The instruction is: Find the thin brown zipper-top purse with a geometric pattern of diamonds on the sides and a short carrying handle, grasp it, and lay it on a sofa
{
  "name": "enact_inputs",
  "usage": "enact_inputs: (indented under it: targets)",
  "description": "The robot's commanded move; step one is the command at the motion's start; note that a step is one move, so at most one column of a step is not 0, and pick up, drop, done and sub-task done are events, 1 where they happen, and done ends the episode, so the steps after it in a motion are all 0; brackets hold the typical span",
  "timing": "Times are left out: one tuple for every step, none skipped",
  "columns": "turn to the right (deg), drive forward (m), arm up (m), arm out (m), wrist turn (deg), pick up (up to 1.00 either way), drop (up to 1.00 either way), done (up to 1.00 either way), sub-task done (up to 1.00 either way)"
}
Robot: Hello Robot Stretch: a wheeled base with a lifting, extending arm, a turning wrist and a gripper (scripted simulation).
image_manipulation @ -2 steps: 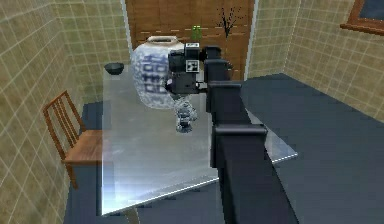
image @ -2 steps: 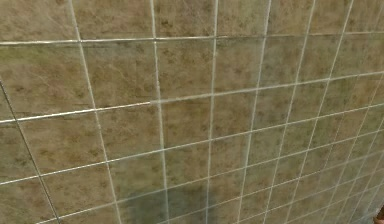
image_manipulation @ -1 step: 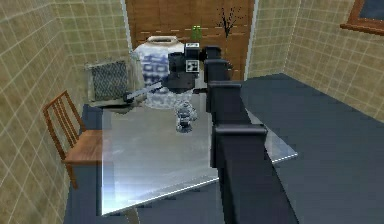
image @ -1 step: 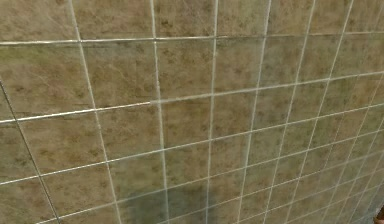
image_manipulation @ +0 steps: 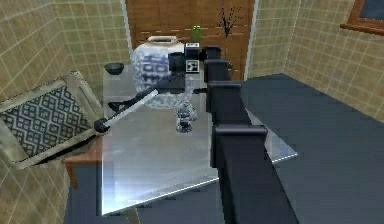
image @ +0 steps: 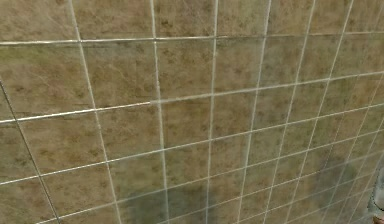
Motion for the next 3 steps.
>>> enact_inputs:
  targets:
    - [0.0,0.00,0.00,0.00,-39.0,0.00,0.00,0.00,0.00]
    - [0.0,0.00,0.00,-0.38,0.0,0.00,0.00,0.00,0.00]
    - [-45.0,0.00,0.00,0.00,0.0,0.00,0.00,0.00,0.00]
